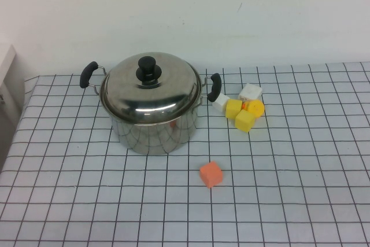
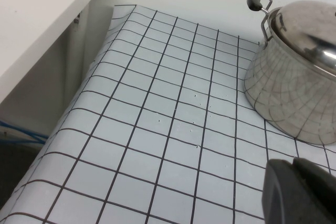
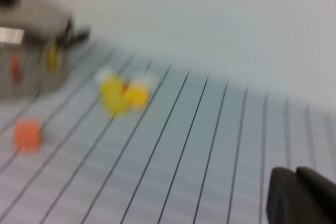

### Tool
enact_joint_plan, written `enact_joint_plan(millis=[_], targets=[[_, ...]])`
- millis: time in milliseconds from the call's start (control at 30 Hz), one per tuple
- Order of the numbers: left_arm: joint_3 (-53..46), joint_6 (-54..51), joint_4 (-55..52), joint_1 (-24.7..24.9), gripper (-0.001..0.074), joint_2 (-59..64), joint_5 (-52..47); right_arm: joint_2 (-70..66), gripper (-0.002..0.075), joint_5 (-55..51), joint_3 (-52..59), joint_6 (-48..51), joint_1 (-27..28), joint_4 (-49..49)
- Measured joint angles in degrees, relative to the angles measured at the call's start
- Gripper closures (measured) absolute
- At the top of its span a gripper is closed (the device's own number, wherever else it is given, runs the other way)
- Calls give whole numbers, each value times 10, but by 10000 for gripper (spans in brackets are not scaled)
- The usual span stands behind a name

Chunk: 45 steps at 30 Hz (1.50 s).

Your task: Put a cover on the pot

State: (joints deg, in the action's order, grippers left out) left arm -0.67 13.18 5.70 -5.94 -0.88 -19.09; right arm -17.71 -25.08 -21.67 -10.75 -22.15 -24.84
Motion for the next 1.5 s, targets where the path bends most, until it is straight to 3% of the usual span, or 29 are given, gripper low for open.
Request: enact_joint_plan(millis=[100,233,333,500,633,1000,1367,1500], targets=[[0,0,0,0,738,0,0,55,717,-85,16,73,17,88],[0,0,0,0,738,0,0,117,717,-81,66,100,68,127],[0,0,0,0,738,0,0,153,717,-42,115,132,120,176],[0,2,0,0,736,0,0,171,717,88,193,287,229,321],[0,3,0,0,736,0,0,174,717,171,230,325,284,345],[0,2,0,0,736,0,0,184,717,60,230,188,288,270],[0,2,0,0,736,0,0,184,717,51,227,165,288,266],[0,2,0,0,737,0,0,184,717,51,227,164,264,267]])
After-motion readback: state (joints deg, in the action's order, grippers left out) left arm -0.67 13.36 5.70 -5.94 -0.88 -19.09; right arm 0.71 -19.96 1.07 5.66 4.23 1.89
